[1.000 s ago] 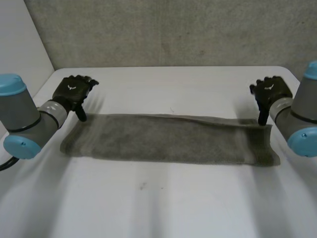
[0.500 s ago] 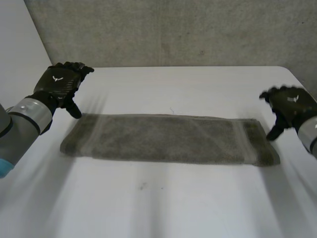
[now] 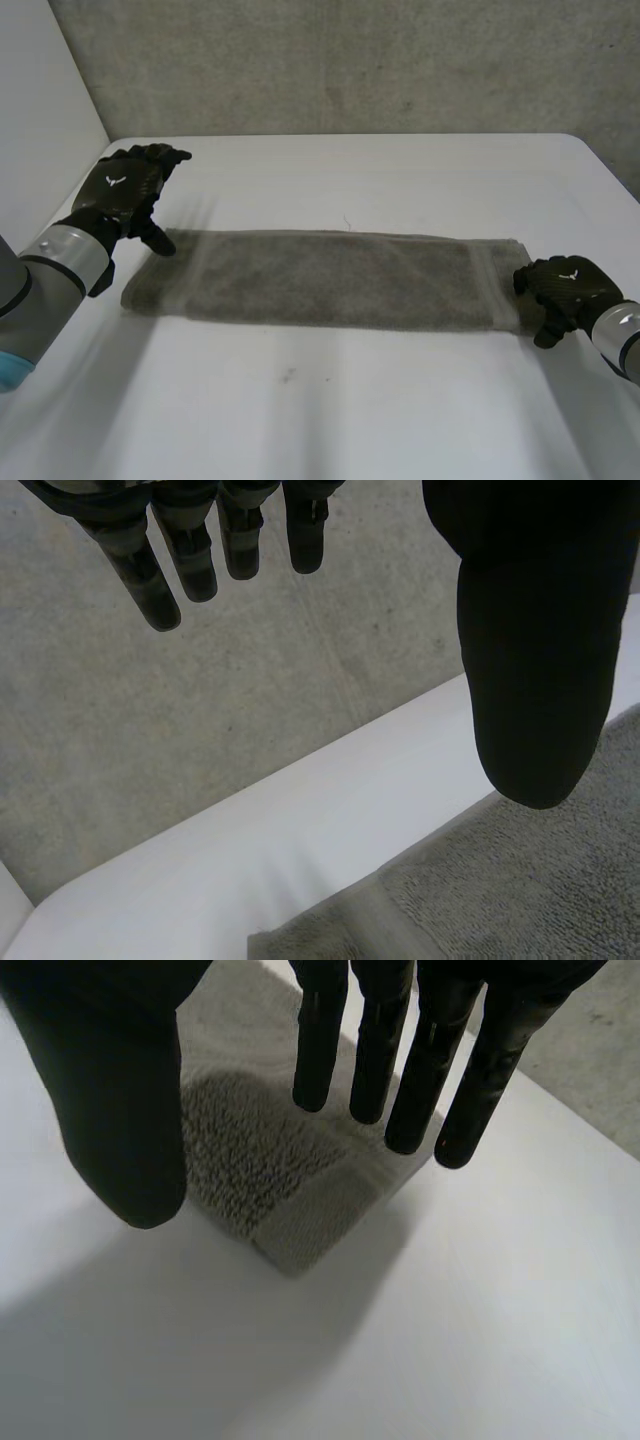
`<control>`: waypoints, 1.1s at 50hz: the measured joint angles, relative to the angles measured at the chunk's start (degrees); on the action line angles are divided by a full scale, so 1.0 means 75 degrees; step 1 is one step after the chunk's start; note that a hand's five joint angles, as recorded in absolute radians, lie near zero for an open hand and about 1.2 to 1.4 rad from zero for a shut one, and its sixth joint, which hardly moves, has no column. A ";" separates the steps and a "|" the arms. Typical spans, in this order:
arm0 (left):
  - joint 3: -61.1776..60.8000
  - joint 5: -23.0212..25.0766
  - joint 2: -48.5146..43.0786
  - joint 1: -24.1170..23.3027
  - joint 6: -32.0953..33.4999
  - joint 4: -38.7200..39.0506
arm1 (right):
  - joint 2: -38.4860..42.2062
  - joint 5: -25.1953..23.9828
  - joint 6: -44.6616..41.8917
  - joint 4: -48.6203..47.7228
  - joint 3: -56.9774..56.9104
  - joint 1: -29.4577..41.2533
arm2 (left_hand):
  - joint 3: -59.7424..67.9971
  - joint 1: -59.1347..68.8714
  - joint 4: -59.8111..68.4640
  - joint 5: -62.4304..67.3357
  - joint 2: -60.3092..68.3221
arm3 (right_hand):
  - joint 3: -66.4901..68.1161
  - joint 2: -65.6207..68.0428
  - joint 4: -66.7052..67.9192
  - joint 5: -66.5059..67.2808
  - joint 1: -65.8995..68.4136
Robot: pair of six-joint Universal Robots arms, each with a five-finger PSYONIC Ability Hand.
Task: Fold the towel.
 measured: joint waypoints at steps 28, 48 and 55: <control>-0.0073 0.0004 -0.0018 -0.0002 0.0005 0.0003 | 0.0100 0.1512 -0.2219 -0.0537 -0.1332 -0.2176 | 0.0000 0.0000 0.0000 0.0000 -0.0001 | 0.4794 0.4731 0.4870 0.4686 0.3627; -0.0137 0.0004 0.0042 -0.0026 0.0017 0.0007 | -0.1005 0.1005 -0.0297 -0.0503 -0.2254 0.2118 | 0.0000 0.0000 0.0000 0.0000 -0.0002 | 0.4852 0.4761 0.4896 0.4734 0.3638; -0.0144 0.0005 0.0041 -0.0035 0.0017 0.0007 | 0.0065 0.0914 -0.0282 -0.0558 -0.2321 0.5002 | 0.0000 0.0000 0.0000 0.0000 -0.0002 | 0.4852 0.4761 0.4898 0.4757 0.3638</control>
